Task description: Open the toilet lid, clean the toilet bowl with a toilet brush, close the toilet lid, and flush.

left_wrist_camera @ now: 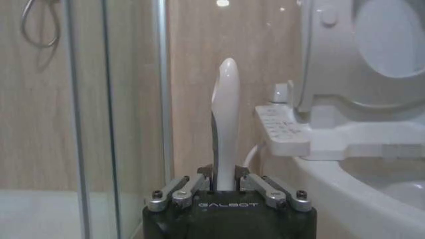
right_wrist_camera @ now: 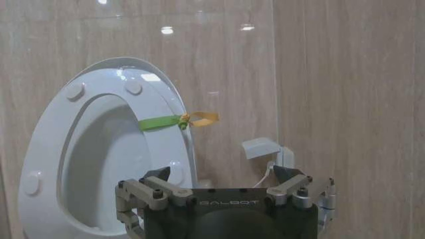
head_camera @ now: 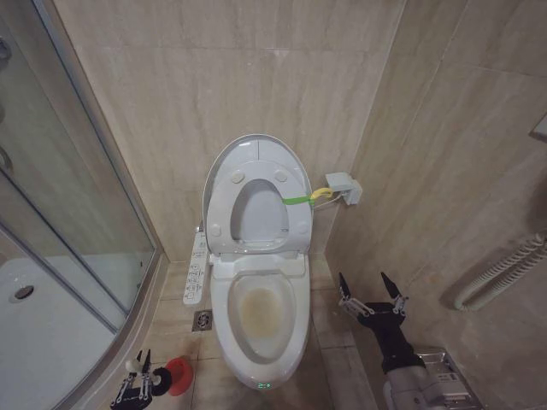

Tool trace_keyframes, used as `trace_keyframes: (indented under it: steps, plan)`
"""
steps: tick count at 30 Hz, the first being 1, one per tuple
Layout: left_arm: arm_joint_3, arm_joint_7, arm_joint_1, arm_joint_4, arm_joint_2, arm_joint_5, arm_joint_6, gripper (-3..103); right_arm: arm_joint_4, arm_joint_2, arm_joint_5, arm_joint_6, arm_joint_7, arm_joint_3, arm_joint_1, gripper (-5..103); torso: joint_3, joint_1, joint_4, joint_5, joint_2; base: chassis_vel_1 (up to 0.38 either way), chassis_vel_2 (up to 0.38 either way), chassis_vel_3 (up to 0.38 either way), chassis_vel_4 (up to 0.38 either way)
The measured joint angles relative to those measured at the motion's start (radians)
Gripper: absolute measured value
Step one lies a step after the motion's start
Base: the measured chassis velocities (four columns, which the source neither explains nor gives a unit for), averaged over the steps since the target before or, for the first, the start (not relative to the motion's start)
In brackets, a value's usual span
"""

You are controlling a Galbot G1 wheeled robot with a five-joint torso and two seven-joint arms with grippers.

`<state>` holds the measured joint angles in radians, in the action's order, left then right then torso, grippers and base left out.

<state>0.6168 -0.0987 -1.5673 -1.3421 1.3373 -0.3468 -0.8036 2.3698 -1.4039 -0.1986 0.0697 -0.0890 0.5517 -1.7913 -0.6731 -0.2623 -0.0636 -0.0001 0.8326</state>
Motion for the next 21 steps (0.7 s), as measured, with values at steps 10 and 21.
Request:
trace_keyframes:
  steps: [10,21]
  plan:
    - [-0.02,-0.125,0.158,0.2,-0.043,-0.157,-0.019,20,0.0,0.0,0.0,0.0,0.0,0.0,0.0,100,0.0,0.0,-0.0002,-0.0001,0.0,0.0,0.0,0.0,0.0]
    - [-0.079,-0.23,0.278,0.383,-0.08,-0.243,-0.018,20,0.0,0.0,0.0,0.0,0.0,0.0,0.0,100,0.0,0.0,0.0001,0.0,0.0,0.0,0.0,0.0,0.0]
